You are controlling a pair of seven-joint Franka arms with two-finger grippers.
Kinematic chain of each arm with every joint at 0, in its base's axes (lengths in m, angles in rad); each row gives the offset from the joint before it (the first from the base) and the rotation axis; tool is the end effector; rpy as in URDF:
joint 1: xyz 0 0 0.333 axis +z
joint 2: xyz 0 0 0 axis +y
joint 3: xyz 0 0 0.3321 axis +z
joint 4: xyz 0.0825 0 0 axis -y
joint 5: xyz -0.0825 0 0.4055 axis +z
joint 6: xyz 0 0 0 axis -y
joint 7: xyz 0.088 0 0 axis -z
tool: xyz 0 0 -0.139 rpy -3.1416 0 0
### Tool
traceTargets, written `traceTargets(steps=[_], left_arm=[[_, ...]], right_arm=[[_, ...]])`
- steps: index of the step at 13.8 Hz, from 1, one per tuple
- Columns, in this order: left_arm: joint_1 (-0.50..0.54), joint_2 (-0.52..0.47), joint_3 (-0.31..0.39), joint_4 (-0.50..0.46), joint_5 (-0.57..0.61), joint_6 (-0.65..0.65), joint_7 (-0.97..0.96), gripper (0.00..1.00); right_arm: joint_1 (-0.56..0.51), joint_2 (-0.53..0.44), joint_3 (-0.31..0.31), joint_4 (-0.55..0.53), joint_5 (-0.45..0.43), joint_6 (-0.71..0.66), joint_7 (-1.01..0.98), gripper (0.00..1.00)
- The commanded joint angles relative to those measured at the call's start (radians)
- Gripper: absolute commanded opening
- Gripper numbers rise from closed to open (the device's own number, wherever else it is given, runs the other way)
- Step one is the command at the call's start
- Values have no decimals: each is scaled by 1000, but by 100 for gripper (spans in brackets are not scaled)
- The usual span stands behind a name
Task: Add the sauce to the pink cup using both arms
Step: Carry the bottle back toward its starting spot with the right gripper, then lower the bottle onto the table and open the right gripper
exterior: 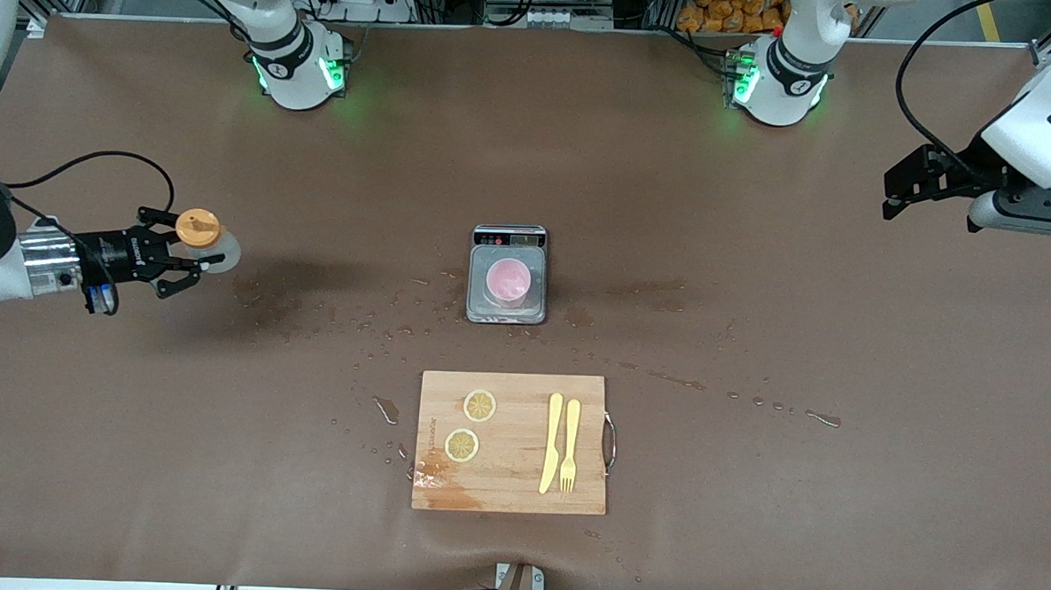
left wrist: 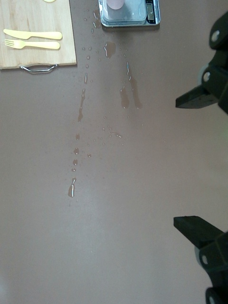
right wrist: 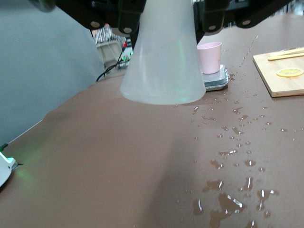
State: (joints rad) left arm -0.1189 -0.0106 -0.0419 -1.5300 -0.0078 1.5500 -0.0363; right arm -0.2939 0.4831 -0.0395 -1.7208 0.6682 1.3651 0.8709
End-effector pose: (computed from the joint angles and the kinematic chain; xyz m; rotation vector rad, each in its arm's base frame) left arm 0.5643 -0.0928 0.6329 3.1248 -0.1952 0.0465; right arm 0.5776 -0.0973 0.2822 -1.8841 1.5362 1.2690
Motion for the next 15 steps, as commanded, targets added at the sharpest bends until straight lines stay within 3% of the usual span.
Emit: traceTargets(steps=[1, 6, 12, 13, 14, 15], left_arm=[[5, -14, -1, -12, 9, 7, 0, 100], [4, -14, -1, -12, 9, 2, 1, 100], [-5, -15, -3, -13, 8, -11, 6, 100], [-5, -15, -3, -10, 8, -18, 4, 100], [-7, -14, -4, -10, 9, -16, 0, 100], [-7, -14, -9, -9, 15, -15, 0, 100]], right_arm=[[-56, 100, 18, 12, 44, -17, -113, 0], [-128, 262, 16, 29, 73, -11, -303, 0], [-160, 345, 16, 43, 77, 29, -397, 0], [-159, 345, 16, 43, 77, 31, -394, 19], [-153, 345, 16, 43, 76, 43, -388, 46], [-151, 347, 15, 44, 73, 51, -388, 56]])
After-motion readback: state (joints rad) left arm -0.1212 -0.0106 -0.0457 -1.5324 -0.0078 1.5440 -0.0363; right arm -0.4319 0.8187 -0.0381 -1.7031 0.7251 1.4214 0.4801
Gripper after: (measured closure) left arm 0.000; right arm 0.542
